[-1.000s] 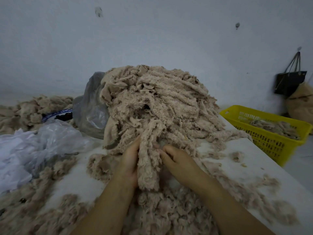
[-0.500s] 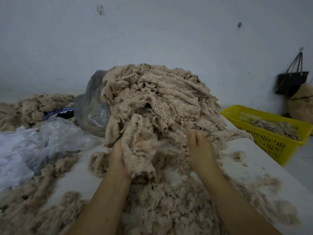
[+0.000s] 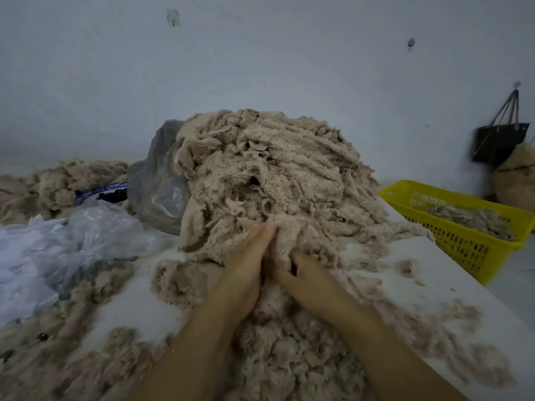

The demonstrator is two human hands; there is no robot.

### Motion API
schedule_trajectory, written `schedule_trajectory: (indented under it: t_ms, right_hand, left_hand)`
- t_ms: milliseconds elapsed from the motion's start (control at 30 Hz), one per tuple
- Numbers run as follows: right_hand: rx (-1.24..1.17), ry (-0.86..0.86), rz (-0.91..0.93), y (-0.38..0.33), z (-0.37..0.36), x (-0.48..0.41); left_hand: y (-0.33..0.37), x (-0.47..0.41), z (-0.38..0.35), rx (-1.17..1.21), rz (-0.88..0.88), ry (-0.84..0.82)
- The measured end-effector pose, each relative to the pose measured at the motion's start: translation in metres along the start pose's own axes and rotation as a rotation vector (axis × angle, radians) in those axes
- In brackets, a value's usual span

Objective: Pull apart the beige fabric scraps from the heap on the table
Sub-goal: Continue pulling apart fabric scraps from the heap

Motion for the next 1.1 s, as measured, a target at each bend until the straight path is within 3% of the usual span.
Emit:
schedule_trajectory:
  t_ms: [100, 233, 300, 367, 467, 567, 633, 700, 833, 967, 1100]
  right_hand:
    - [-0.29, 0.095, -0.153, 0.013, 0.015, -0.005]
    - [-1.197, 0.684, -0.202, 0.035, 0.091, -0.007]
    - [-1.371, 0.822, -0.308, 0.052, 0.1, -0.004]
    - [-1.178, 0.777, -0.444, 0.058, 0.084, -0.005]
    - [-0.704, 0.578, -0.41, 0.047, 0.056, -0.007]
    - [-0.333, 0.304, -0.214, 0.034, 0.031, -0.01]
    - [-0.234, 0.121, -0.124, 0.027, 0.012, -0.009]
    - [-0.112, 0.051, -0.109, 0.026, 0.002, -0.009]
    - [-0.071, 0.174, -0.124, 0.027, 0.014, -0.01]
    - [-0.15, 0.347, -0.172, 0.035, 0.032, -0.01]
    - [-0.272, 0.469, -0.231, 0.042, 0.039, -0.008]
  left_hand:
    - [0.003, -0.002, 0.013, -0.244, -0.101, 0.142]
    - [0.023, -0.008, 0.049, -0.462, -0.338, 0.55]
    - [0.024, -0.013, 0.058, -0.596, -0.379, 0.575]
    - [0.017, -0.02, 0.057, -0.776, -0.378, 0.472]
    - [0.008, -0.02, 0.047, -1.078, -0.377, 0.361]
    - [0.017, -0.014, 0.038, -1.045, -0.479, 0.314]
    - [0.022, -0.002, 0.016, -0.974, -0.584, 0.18]
    - [0.017, 0.007, -0.002, -0.944, -0.623, 0.044]
    - [0.008, 0.004, 0.001, -0.952, -0.527, 0.054]
    - [-0.001, -0.003, 0.007, -1.122, -0.437, -0.016]
    - [0.002, -0.013, 0.022, -1.252, -0.406, 0.119]
Point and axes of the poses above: each hand's wrist, its own x-axis away from the middle knuckle, its own z-axis out of the back of the hand, y = z × x, the point moved 6 cm from there along -x, towards the middle knuckle, and after that the axes turned 11 degrees about y, right-handed, at the moved point
